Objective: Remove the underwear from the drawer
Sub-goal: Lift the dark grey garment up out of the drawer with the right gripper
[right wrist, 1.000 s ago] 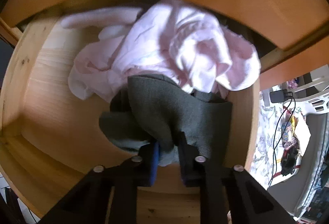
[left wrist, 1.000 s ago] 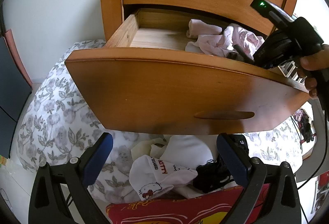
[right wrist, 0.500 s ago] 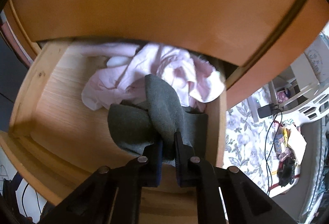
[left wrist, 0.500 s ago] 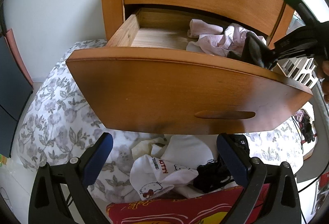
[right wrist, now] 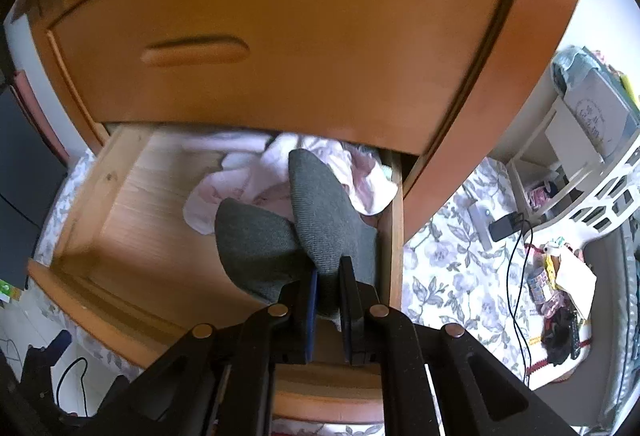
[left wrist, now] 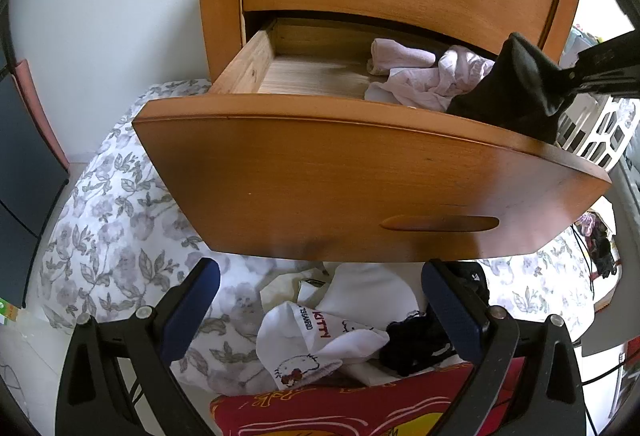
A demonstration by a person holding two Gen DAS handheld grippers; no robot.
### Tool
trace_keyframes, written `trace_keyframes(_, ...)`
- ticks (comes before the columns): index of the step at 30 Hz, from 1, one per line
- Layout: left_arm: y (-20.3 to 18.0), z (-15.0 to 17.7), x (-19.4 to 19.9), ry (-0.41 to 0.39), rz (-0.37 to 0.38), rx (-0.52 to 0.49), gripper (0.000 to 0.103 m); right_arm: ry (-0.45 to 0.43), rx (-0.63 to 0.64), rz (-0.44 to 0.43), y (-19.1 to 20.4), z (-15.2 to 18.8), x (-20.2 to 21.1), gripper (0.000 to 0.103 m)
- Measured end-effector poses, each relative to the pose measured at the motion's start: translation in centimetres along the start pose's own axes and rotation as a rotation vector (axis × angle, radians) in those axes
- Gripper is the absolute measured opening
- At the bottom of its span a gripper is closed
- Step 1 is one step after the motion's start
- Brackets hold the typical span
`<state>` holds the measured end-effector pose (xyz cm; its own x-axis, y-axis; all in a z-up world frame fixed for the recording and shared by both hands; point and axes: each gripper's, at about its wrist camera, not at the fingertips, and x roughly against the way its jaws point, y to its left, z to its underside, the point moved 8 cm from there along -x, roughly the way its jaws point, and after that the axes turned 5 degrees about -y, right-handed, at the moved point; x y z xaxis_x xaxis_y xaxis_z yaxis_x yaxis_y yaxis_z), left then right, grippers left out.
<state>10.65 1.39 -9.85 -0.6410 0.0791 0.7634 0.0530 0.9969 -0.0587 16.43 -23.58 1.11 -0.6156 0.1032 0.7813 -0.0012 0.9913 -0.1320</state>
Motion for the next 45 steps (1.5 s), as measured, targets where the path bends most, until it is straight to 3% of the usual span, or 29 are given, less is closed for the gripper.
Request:
trace_keyframes(14, 0.0, 0.0, 0.2, -0.007, -0.014, -0.005, 0.101, -0.124, 0.003, -0.015, -0.1, -1.2, 4.9, 0.009)
trace_keyframes(33, 0.1, -0.1, 0.3, -0.008, -0.016, -0.002, 0.101, -0.364, 0.021, -0.056, 0.7, -4.2, 16.1, 0.009)
trace_keyframes(45, 0.2, -0.2, 0.4, -0.012, -0.022, 0.003, 0.101, -0.483, 0.070, -0.083, 2.1, -3.4, 22.9, 0.009)
